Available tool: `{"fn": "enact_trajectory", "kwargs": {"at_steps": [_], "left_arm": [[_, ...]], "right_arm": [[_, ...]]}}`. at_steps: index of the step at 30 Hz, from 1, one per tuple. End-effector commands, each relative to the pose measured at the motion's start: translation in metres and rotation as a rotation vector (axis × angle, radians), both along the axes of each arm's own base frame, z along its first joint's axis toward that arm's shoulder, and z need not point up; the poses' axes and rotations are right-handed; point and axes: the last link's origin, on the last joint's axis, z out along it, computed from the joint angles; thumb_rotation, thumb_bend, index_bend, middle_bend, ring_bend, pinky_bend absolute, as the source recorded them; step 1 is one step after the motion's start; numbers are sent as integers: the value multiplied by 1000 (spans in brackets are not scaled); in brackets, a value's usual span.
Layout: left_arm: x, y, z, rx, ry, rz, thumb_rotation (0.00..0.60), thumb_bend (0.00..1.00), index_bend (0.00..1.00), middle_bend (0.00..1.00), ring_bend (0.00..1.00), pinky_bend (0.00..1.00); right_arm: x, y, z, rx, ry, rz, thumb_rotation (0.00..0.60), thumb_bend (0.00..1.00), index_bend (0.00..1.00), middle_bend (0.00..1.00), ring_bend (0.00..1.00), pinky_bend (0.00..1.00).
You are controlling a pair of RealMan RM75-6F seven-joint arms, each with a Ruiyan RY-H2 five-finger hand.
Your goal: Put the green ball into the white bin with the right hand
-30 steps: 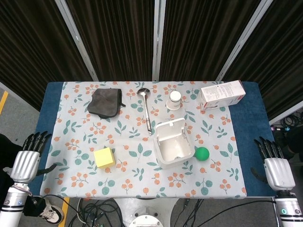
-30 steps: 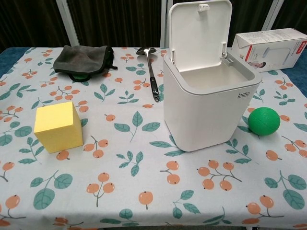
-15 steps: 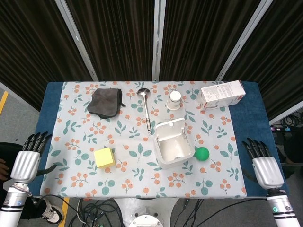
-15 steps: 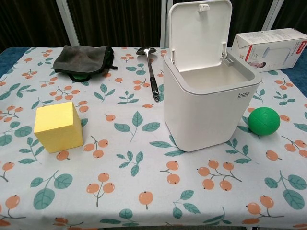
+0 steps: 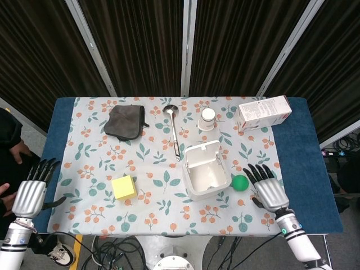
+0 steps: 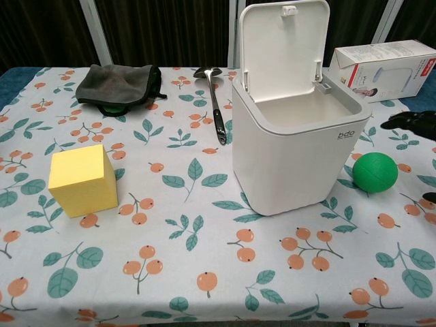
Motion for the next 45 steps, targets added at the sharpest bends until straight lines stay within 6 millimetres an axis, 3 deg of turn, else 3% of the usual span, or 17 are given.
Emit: {"fn": "enact_trajectory", "kwargs": {"at_steps": [1, 8, 12, 18, 23, 25, 28, 30, 34, 41, 45], "left_arm": [[-1, 1, 0, -1, -2, 1, 600, 0, 109, 66, 0, 66], [-2, 2, 1, 2, -6, 2, 600, 0, 114, 66, 0, 66], [-3, 0, 1, 6, -8, 3, 600, 0, 114, 65, 0, 66], [-5, 1, 2, 13, -11, 2, 600, 0, 114, 66, 0, 67], [-7, 0, 1, 10, -15, 7, 600, 0, 114, 66, 0, 69], [-6, 0, 2, 14, -14, 1, 600, 0, 114, 65, 0, 69], [-6, 0, 3, 22, -19, -4, 600, 0, 114, 66, 0, 68], [-5, 1, 3, 23, -19, -6, 600, 0, 114, 65, 0, 68], [-3, 1, 4, 25, -14, -17, 600, 0, 114, 65, 0, 68], [0, 1, 4, 29, -9, -22, 600, 0, 114, 65, 0, 68], [0, 0, 3, 28, -6, -20, 600, 0, 114, 65, 0, 68]], "right_arm": [[3, -7, -13, 28, 4, -14, 600, 176, 0, 0, 0, 12], [2, -12, -24, 43, 5, -27, 600, 192, 0, 2, 0, 116], [5, -15, -27, 42, -4, -12, 600, 219, 0, 40, 1, 225], [4, -15, -32, 69, 9, -23, 600, 274, 17, 136, 114, 419], [4, -14, -33, 49, 8, -19, 600, 339, 176, 225, 232, 526], [3, -14, -30, 35, 0, -16, 600, 385, 306, 331, 342, 619], [0, -14, -26, 9, -8, -6, 600, 434, 485, 422, 433, 705], [-1, -15, -22, -9, -21, -1, 600, 445, 547, 449, 459, 725], [0, -15, -6, -55, -72, 22, 600, 463, 625, 483, 489, 736], [6, -9, 60, -229, -167, 80, 600, 461, 630, 488, 492, 749], [15, -4, 86, -296, -213, 127, 600, 461, 630, 488, 492, 753]]}}
